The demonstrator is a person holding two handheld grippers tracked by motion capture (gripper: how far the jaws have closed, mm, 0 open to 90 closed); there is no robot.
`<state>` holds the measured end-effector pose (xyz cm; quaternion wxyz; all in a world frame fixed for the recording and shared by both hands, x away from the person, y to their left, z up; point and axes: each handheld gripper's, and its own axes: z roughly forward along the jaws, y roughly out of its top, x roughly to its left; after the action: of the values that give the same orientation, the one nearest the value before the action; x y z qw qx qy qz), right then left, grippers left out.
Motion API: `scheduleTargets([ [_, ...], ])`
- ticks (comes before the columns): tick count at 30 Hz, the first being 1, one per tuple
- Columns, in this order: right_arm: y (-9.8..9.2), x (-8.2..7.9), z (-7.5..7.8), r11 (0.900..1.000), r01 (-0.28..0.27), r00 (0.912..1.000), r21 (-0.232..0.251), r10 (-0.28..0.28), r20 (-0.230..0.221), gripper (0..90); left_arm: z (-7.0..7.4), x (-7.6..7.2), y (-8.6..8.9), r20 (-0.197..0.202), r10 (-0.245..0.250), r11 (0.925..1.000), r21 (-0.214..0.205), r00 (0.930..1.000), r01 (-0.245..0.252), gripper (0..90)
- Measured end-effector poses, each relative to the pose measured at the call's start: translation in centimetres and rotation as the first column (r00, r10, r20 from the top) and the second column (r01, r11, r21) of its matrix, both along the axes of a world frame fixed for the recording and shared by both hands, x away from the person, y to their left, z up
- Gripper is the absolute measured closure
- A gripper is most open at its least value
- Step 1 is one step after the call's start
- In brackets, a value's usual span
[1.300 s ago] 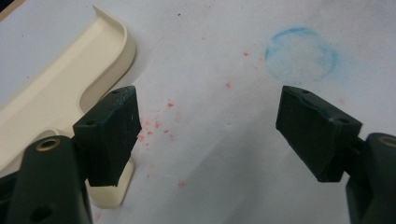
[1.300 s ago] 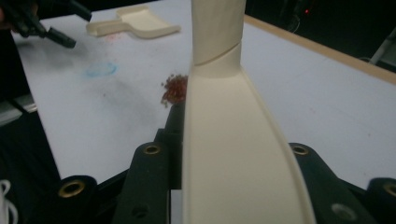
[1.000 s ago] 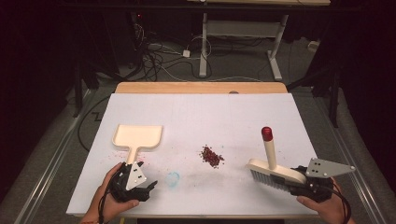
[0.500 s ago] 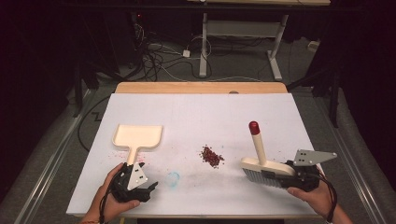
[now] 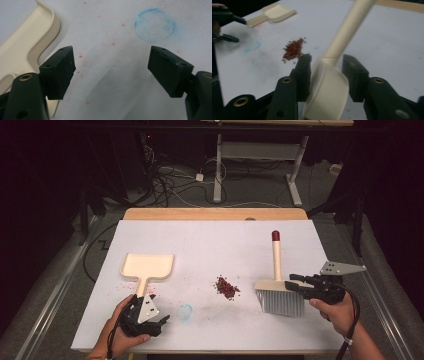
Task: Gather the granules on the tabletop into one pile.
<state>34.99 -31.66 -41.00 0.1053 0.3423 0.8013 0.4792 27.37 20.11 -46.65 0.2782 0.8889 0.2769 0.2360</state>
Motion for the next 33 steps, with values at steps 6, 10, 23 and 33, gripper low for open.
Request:
scheduleTargets([
  [6,-1.1,3.1,-0.6,0.9994,0.025,0.9989,0.023,-0.024,-0.041,57.2,-0.1,0.1,-0.2,-0.009,-0.004,1.0000,0.006,1.0000,0.004,21.2],
  [10,-0.7,4.9,-0.4,0.9996,0.028,0.9996,0.002,-0.028,-0.007,54.6,-0.2,0.1,-0.3,-0.013,-0.010,0.9999,0.010,0.9999,0.010,21.2],
  [23,0.3,3.2,1.5,0.9839,0.144,0.9669,-0.106,-0.117,0.227,49.3,0.2,-0.2,0.2,0.007,0.013,0.9996,-0.024,0.9999,-0.013,21.2],
  [33,1.8,-0.5,2.8,0.9787,0.203,0.9173,-0.028,-0.181,0.355,33.8,0.7,0.1,0.3,0.038,0.045,0.9969,-0.066,0.9983,-0.042,18.6],
])
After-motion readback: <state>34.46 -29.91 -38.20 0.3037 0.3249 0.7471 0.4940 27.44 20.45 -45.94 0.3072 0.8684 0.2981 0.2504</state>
